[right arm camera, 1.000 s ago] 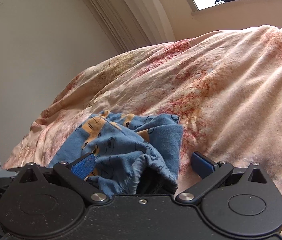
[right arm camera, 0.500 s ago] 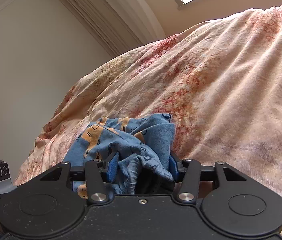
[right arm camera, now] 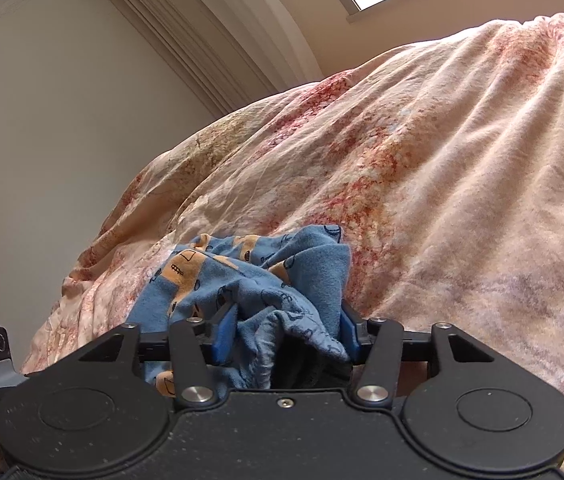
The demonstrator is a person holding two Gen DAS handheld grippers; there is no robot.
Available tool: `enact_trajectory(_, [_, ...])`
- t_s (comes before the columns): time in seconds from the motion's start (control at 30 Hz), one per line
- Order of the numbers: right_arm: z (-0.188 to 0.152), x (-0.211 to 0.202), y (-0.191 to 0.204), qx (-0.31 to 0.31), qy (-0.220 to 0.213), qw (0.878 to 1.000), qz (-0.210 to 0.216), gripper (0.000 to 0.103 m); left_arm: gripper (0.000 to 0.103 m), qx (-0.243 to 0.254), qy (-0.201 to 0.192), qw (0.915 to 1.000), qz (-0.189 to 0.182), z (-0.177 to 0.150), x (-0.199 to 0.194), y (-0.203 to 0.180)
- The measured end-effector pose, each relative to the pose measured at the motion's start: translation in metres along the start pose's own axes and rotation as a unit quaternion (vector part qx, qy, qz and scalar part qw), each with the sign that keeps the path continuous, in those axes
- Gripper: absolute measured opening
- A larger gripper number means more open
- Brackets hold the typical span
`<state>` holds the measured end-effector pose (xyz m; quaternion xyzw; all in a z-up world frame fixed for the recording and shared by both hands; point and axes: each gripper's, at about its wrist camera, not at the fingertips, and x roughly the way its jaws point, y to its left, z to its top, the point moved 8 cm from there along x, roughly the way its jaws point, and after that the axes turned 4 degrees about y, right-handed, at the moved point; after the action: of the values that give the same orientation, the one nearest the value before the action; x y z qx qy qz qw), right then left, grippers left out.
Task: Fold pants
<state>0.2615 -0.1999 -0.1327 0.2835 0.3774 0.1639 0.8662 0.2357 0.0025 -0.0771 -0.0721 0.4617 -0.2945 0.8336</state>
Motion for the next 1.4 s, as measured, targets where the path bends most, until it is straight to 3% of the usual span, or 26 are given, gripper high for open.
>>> enact_trajectory(0.23, [0.002,-0.003,-0.008,0.036,-0.006,0.999,0.028,0.064,0.039,-0.015,0.005,0.9998,-0.011,0.000,0.000,0.004])
enact_trajectory(0.27, [0.003,-0.004,-0.011,0.044,-0.008,0.999,0.029,0.062,0.035,-0.016,0.004,0.9998,-0.012,0.000,0.000,0.004])
enact_trajectory(0.33, [0.003,-0.005,-0.016,0.048,-0.008,0.999,0.019,0.045,0.030,-0.017,0.003,0.9997,-0.017,0.001,-0.001,0.002])
enact_trajectory(0.6, [0.007,-0.021,0.005,0.004,-0.037,0.999,0.003,0.027,0.020,-0.004,-0.015,0.9996,-0.023,0.007,-0.010,-0.004])
enact_trajectory(0.77, [0.017,-0.035,0.036,-0.047,-0.064,0.997,0.006,0.024,0.018,0.006,-0.052,0.9984,-0.024,0.015,-0.023,-0.005])
enact_trajectory(1.0, [0.059,-0.043,0.071,-0.093,-0.107,0.989,0.028,0.023,0.018,0.042,-0.157,0.9867,0.010,0.051,-0.055,-0.005])
enact_trajectory(1.2, [0.096,0.017,0.084,-0.129,-0.060,0.990,0.018,0.023,0.018,-0.011,-0.162,0.9865,0.023,0.060,-0.041,0.032])
enact_trajectory(1.3, [0.094,0.050,0.074,-0.127,-0.023,0.992,0.000,0.024,0.019,-0.061,-0.131,0.9894,0.014,0.052,-0.021,0.058])
enact_trajectory(1.4, [0.082,0.074,0.060,-0.125,0.004,0.992,-0.027,0.024,0.019,-0.075,-0.114,0.9905,0.017,0.042,-0.010,0.069])
